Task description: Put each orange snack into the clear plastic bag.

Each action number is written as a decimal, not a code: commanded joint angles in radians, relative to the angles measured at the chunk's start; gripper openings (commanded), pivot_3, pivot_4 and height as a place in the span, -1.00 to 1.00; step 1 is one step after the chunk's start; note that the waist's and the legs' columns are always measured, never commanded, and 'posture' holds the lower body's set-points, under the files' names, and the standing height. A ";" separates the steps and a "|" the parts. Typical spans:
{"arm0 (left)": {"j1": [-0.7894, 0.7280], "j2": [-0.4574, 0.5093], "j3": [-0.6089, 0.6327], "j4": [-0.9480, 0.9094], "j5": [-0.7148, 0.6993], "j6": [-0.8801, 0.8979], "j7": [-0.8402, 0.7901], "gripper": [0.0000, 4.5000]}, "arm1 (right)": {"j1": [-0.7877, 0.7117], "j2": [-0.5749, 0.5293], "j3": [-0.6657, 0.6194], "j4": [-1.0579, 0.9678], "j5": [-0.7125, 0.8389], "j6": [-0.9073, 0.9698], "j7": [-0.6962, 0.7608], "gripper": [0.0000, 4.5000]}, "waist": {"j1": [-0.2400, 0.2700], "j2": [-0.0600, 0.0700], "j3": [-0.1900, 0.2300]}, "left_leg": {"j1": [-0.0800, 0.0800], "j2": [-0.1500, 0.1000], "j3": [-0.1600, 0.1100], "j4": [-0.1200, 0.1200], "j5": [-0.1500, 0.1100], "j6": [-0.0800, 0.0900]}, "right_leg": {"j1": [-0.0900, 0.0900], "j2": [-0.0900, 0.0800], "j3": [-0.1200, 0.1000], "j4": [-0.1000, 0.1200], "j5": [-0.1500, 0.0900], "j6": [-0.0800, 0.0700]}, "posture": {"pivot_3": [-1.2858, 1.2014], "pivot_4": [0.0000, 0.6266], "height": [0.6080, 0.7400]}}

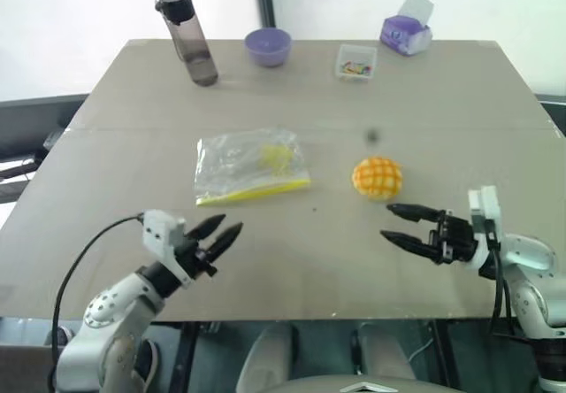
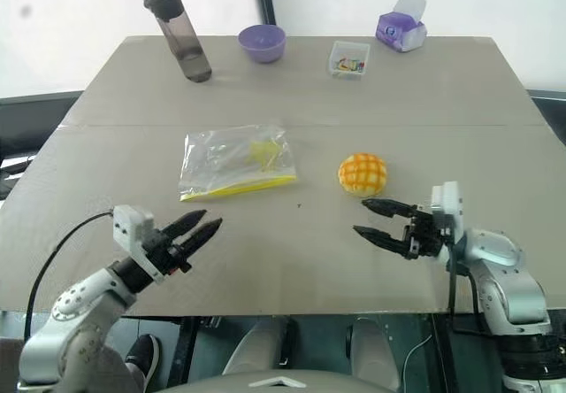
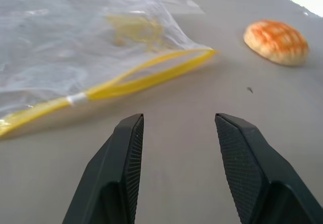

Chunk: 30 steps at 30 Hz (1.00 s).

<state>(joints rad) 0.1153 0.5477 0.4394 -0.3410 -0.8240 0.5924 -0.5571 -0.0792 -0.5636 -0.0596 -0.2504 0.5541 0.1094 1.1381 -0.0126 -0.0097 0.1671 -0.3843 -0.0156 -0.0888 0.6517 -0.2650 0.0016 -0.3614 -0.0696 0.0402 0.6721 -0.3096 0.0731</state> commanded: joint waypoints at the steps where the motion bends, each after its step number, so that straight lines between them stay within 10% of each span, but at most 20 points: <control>1: -0.054 0.060 0.119 0.068 -0.111 0.099 0.042 0.06 | -0.005 -0.009 -0.009 -0.004 -0.007 -0.010 -0.005 0.04 | -0.002 0.000 0.000 | 0.001 0.000 0.000 0.000 0.000 0.000 | 0.000 0.000 0.000 0.000 0.000 0.000 | 0.03 -0.52 1.00; 10: -0.350 0.123 0.072 0.506 -0.043 0.250 0.099 0.06 | -0.048 0.003 0.006 0.054 -0.026 -0.024 -0.010 0.04 | 0.000 -0.001 0.000 | 0.000 -0.005 0.000 0.000 0.000 0.000 | -0.001 -0.001 0.000 0.000 0.000 0.000 | 0.03 -0.52 1.00; 27: -0.392 0.028 -0.030 0.473 -0.074 0.480 0.075 0.06 | -0.037 0.034 0.017 0.043 -0.041 -0.036 -0.053 0.04 | 0.002 0.001 -0.001 | 0.000 -0.004 0.000 0.000 0.000 -0.001 | -0.001 -0.003 0.002 0.001 0.000 0.000 | 0.03 -0.52 1.00; 30: -0.459 -0.088 0.050 0.518 -0.142 0.483 0.160 -0.27 | -0.039 0.038 0.023 0.048 -0.040 -0.036 -0.052 0.05 | 0.008 0.002 -0.002 | 0.001 -0.005 0.000 0.000 0.001 -0.001 | -0.001 -0.003 0.001 0.002 0.000 0.000 | 0.03 -0.52 1.00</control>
<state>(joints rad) -0.3306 0.4833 0.4780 0.1614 -0.9270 1.0562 -0.4283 -0.1109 -0.5260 -0.0331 -0.1783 0.5104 0.0903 1.0865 -0.0044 -0.0078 0.1656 -0.3839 -0.0210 -0.0893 0.6527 -0.2645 0.0008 -0.3621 -0.0727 0.0409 0.6739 -0.3095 0.0734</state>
